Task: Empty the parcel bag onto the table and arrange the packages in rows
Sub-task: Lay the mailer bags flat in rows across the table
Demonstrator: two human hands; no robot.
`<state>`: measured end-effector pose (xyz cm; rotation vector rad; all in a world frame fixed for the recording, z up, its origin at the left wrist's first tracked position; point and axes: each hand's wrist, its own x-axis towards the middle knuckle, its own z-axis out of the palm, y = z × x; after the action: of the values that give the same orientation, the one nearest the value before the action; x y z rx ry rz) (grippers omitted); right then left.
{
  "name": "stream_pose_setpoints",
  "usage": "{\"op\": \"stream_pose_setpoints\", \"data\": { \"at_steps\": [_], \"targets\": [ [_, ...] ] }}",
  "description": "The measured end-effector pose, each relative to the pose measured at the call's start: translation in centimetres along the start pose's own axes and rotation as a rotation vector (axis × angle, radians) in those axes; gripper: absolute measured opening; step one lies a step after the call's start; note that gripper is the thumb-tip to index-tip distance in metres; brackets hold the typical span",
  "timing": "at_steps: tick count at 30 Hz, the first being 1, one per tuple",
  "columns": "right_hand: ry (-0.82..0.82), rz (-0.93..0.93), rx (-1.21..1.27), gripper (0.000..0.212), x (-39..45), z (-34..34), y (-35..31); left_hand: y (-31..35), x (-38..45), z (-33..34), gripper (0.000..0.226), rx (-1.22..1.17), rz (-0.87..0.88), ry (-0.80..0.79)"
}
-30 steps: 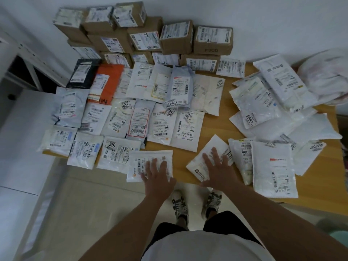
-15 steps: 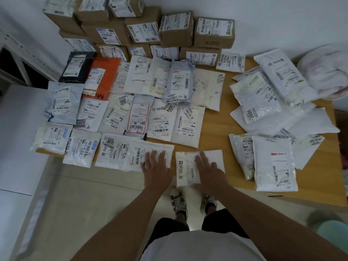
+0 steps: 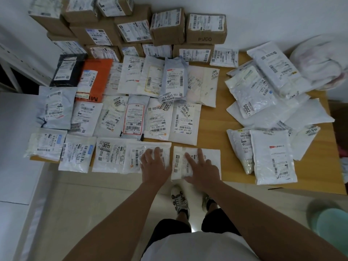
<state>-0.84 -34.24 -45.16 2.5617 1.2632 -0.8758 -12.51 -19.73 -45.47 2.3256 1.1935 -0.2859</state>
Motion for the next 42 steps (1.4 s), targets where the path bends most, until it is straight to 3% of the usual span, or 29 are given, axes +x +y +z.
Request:
{"op": "stream_pose_setpoints", "data": {
  "at_steps": [8,12,15,18,21,24,28,32,36,38,40,42],
  "targets": [
    [0.047,0.004,0.028,0.093,1.1,0.0,-1.1,-0.2,0.5,-0.1,0.09,-0.039,-0.045,-0.034],
    [0.205,-0.006,0.056,0.103,0.4,0.8,-0.4,-0.1,0.0,0.2,0.082,0.008,-0.08,-0.021],
    [0.278,-0.045,0.121,0.082,-0.8,0.6,1.0,1.5,-0.7,0.0,0.077,0.054,-0.148,0.047],
    [0.44,0.013,0.178,0.062,-2.0,-0.8,4.3,5.2,-0.6,0.2,0.076,0.055,0.011,0.124],
    [0.524,0.255,0.201,0.059,-4.1,-2.0,9.9,10.6,-0.8,2.1,0.069,0.0,0.272,0.128],
    [0.422,0.506,0.262,0.076,-6.3,-1.8,15.5,16.3,-1.4,4.2,0.059,-0.052,0.402,-0.014],
    [0.206,0.62,0.284,0.118,-7.1,1.3,21.0,21.9,-1.6,7.3,0.064,0.009,0.501,-0.18],
    [0.143,0.52,0.293,0.106,-6.3,4.1,22.3,24.9,-1.6,9.6,0.068,0.177,0.584,-0.184],
    [0.15,0.449,0.416,0.066,-6.5,2.3,23.3,26.1,-2.2,10.6,0.081,0.102,0.476,-0.159],
    [0.187,0.38,0.53,0.065,-7.8,0.1,24.5,26.6,-2.4,10.6,0.09,0.109,0.39,-0.196],
    [0.29,0.406,0.646,0.081,-8.6,-2.2,25.5,27.0,-2.1,10.8,0.097,0.151,0.354,-0.217],
    [0.481,0.386,0.646,0.083,-9.3,-4.3,25.9,27.3,-2.4,11.4,0.094,0.133,0.456,-0.176]
  ]
}}
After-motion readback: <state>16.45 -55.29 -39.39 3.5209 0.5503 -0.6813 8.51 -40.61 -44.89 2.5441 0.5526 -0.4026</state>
